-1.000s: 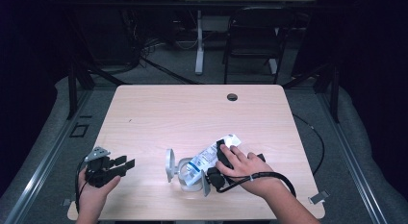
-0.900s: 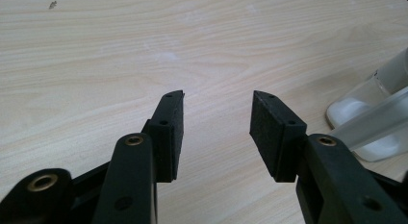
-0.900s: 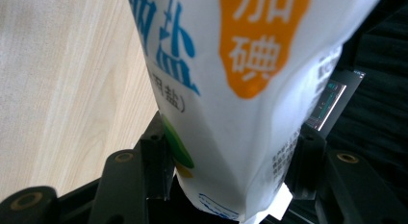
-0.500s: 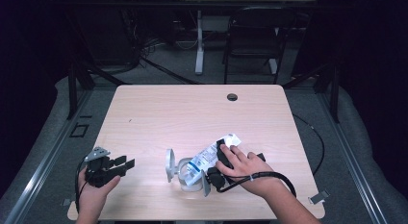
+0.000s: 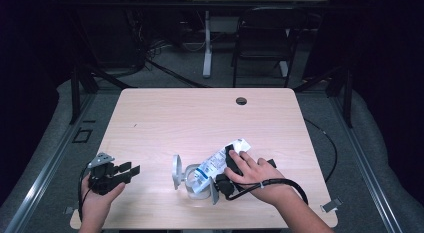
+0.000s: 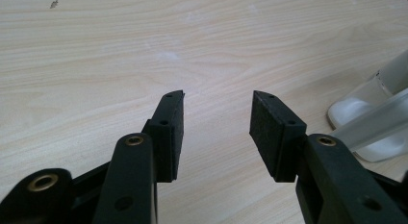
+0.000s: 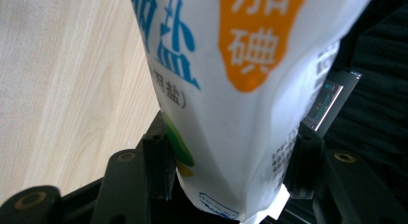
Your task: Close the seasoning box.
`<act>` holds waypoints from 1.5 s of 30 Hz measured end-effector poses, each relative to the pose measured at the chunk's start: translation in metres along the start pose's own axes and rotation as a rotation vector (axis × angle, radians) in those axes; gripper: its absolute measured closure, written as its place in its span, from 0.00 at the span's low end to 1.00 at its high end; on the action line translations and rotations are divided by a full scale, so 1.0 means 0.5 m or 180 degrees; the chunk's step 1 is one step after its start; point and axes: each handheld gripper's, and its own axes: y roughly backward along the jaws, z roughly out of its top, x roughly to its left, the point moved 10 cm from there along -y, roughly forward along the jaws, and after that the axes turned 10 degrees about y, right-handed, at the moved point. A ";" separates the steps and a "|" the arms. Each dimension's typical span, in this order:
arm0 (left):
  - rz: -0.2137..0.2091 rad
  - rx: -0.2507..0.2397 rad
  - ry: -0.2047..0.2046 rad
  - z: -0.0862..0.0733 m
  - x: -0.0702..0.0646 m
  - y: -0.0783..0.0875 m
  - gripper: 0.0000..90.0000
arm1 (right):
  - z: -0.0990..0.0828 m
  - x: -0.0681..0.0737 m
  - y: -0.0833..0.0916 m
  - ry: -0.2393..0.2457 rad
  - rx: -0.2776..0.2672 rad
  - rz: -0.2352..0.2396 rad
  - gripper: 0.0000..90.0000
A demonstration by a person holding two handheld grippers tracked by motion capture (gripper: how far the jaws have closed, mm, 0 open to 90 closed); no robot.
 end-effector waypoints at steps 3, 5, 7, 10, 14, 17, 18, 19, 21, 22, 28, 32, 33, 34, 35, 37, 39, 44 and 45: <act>0.0004 -0.0010 0.0001 0.000 0.000 -0.001 0.62 | -0.002 -0.001 0.001 0.0002 0.0001 -0.0006 0.54; 0.0004 -0.0019 0.0003 0.001 0.000 -0.001 0.62 | -0.003 -0.002 0.001 0.0013 0.0021 -0.0005 0.54; 0.0003 -0.0005 0.0000 0.000 0.000 -0.001 0.62 | -0.004 -0.001 0.000 -0.0003 0.0013 -0.0003 0.54; 0.0005 -0.0010 0.0007 0.000 0.000 -0.001 0.62 | -0.004 -0.001 0.000 -0.0004 0.0007 -0.0008 0.54; 0.0004 -0.0018 0.0001 0.000 0.000 -0.002 0.62 | -0.004 -0.002 0.001 0.0019 0.0028 -0.0013 0.54; 0.0005 -0.0019 0.0002 0.001 0.000 -0.002 0.63 | -0.004 -0.002 0.000 0.0004 0.0010 -0.0007 0.55; 0.0004 -0.0010 0.0001 0.000 0.000 -0.001 0.62 | -0.004 -0.002 0.000 0.0001 0.0009 -0.0005 0.55; 0.0005 -0.0010 0.0005 0.000 0.000 -0.001 0.62 | -0.004 -0.002 0.000 0.0003 0.0009 -0.0004 0.55; 0.0006 -0.0009 0.0005 0.000 0.000 -0.001 0.63 | -0.004 -0.002 0.000 0.0003 0.0008 -0.0007 0.55; 0.0003 0.0001 0.0004 0.000 0.000 0.000 0.63 | -0.004 -0.002 0.000 0.0003 0.0008 -0.0003 0.55; 0.0002 -0.0002 0.0006 0.000 0.000 0.000 0.63 | -0.004 -0.002 0.000 0.0003 0.0010 -0.0008 0.55; 0.0000 -0.0002 0.0002 0.000 -0.001 0.000 0.63 | -0.004 -0.003 -0.001 0.0003 0.0017 0.0000 0.55; 0.0003 0.0003 0.0000 0.000 0.000 0.000 0.63 | -0.004 -0.003 -0.002 0.0006 0.0014 -0.0004 0.55; 0.0006 0.0005 0.0002 0.000 0.000 0.000 0.63 | -0.005 -0.004 -0.001 0.0020 0.0037 -0.0008 0.55; 0.0005 0.0000 0.0005 0.000 0.000 0.000 0.63 | -0.004 -0.004 -0.002 0.0009 0.0026 -0.0003 0.55; 0.0007 -0.0006 0.0009 -0.001 0.001 -0.001 0.63 | -0.004 -0.004 -0.003 0.0007 0.0041 -0.0019 0.55; 0.0007 0.0033 0.0008 -0.002 0.002 0.001 0.63 | -0.004 -0.004 -0.003 0.0004 0.0043 -0.0018 0.55; 0.0012 0.0009 0.0014 -0.001 0.002 0.000 0.63 | -0.004 -0.004 -0.003 0.0014 0.0035 -0.0026 0.56; 0.0011 0.0013 0.0014 -0.001 0.002 0.000 0.63 | -0.004 -0.004 -0.003 0.0015 0.0037 -0.0026 0.56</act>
